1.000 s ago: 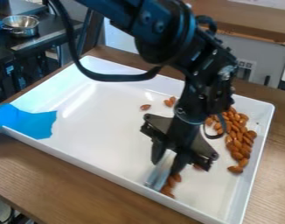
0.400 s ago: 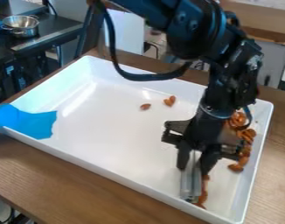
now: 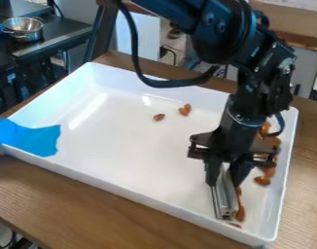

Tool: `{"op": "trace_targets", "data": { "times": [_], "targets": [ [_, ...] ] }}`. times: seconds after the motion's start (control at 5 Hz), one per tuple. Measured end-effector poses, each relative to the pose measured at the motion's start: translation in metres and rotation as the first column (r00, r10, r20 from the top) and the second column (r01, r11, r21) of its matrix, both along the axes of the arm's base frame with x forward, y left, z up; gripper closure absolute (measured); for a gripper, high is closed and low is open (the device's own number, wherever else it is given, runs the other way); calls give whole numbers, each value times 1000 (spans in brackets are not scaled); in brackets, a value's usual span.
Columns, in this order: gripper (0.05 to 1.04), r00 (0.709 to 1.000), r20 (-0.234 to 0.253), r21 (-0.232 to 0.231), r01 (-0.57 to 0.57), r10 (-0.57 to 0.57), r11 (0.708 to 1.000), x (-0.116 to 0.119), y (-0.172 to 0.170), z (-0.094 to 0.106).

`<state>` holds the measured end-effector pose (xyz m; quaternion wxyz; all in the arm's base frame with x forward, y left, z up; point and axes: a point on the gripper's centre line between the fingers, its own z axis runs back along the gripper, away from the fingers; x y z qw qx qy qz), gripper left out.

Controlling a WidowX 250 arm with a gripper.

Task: Sweep into pile

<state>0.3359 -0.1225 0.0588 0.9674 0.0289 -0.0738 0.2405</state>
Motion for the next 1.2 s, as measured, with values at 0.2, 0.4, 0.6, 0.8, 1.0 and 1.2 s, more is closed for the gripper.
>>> {"op": "trace_targets", "data": {
  "times": [0.2, 0.4, 0.6, 0.8, 1.0, 1.2],
  "targets": [
    [716, 996, 27, -28, -86, 86, 996, 23, 8, 1],
    [716, 990, 51, -39, -127, 129, 991, 39, 14, 2],
    [716, 991, 38, -77, -124, 127, 989, 41, 26, 6],
    [716, 998, 54, -110, -26, 32, 994, 31, 52, 28],
    [716, 996, 85, -169, 54, -40, 984, 17, 112, 63],
    [716, 989, 79, -156, 140, -129, 978, 8, 159, 73]
  ]
}}
